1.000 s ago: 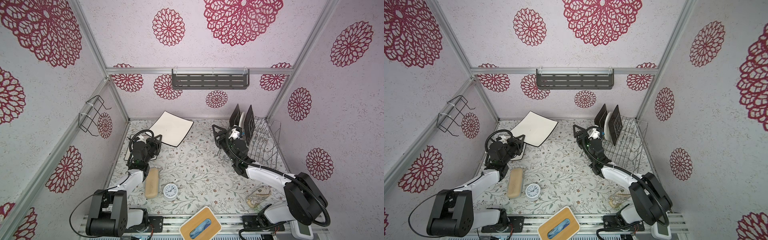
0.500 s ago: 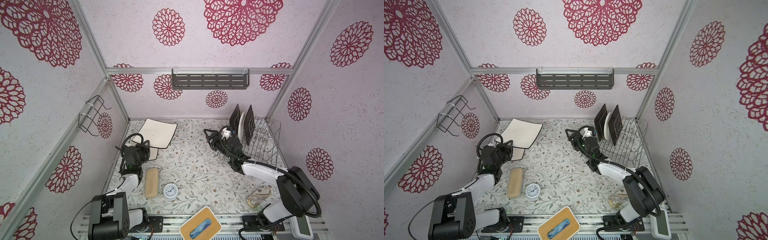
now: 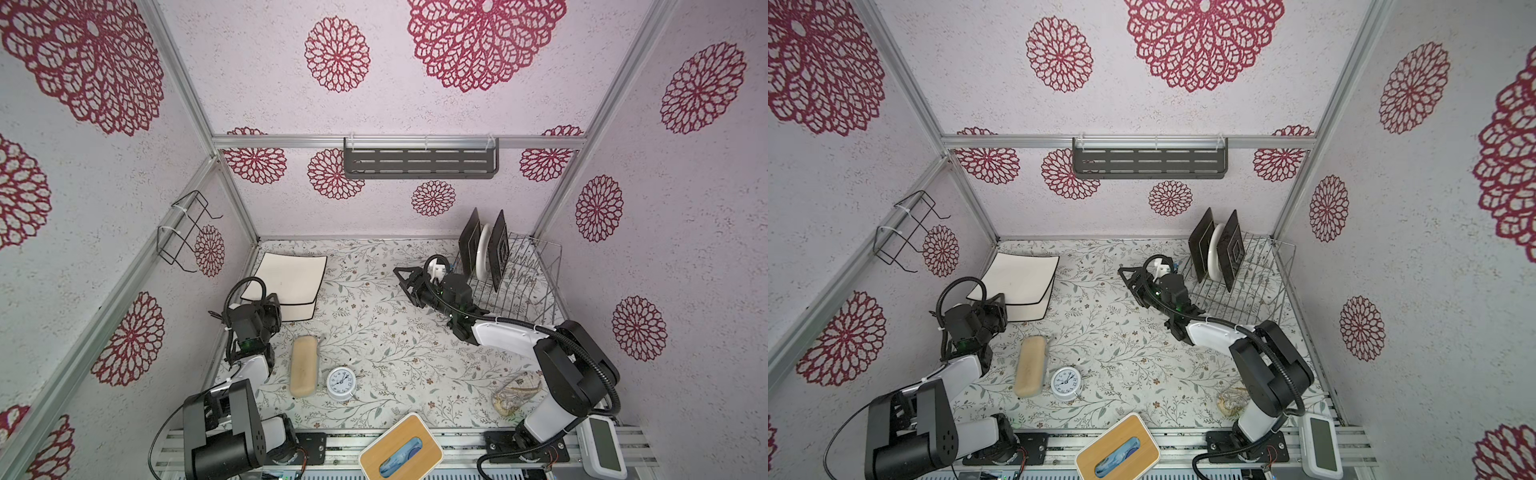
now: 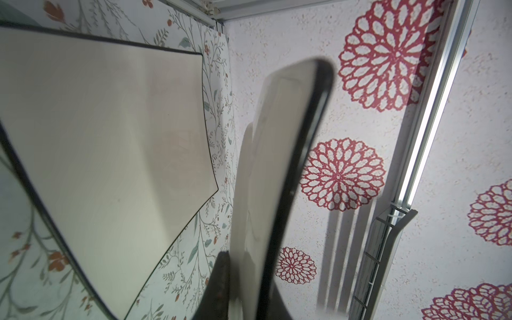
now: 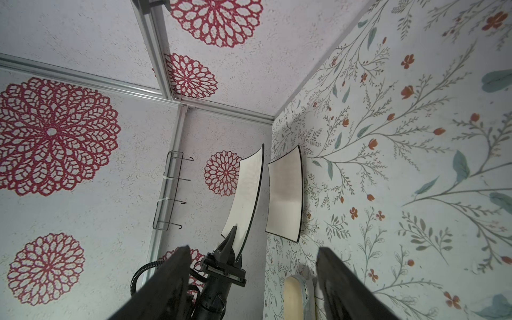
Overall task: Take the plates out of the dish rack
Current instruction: 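Carry the plate with the left gripper toward the first plate while right arm withdraws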
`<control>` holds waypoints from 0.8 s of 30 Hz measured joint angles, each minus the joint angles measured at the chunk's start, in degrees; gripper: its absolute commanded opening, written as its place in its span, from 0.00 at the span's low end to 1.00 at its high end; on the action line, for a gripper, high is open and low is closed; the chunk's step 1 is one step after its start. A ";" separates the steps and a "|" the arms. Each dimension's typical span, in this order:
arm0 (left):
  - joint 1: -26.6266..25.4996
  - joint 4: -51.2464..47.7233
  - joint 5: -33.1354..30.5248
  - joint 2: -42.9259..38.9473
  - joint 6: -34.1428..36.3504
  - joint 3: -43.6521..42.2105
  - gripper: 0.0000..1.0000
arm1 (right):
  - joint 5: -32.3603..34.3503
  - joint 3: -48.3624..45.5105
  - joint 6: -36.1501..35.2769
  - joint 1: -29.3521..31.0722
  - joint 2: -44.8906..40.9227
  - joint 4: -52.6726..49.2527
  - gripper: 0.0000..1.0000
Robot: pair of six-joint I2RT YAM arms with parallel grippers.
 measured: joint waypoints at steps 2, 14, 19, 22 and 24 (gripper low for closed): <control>1.14 1.14 0.02 1.44 0.07 -0.42 0.00 | -0.31 0.00 0.00 0.00 0.04 0.00 0.74; 2.69 4.13 0.74 6.62 1.88 -0.87 0.00 | -1.66 0.85 0.00 0.20 0.66 0.15 0.74; 2.82 4.46 0.81 7.82 2.58 -0.87 0.00 | -1.79 1.03 0.00 0.22 1.46 0.13 0.74; 2.97 4.48 0.79 8.41 2.99 -0.81 0.00 | -1.88 1.53 0.04 0.26 2.12 0.17 0.74; 3.06 4.50 0.76 8.68 3.19 -0.81 0.00 | -2.01 1.86 0.09 0.28 2.49 0.20 0.74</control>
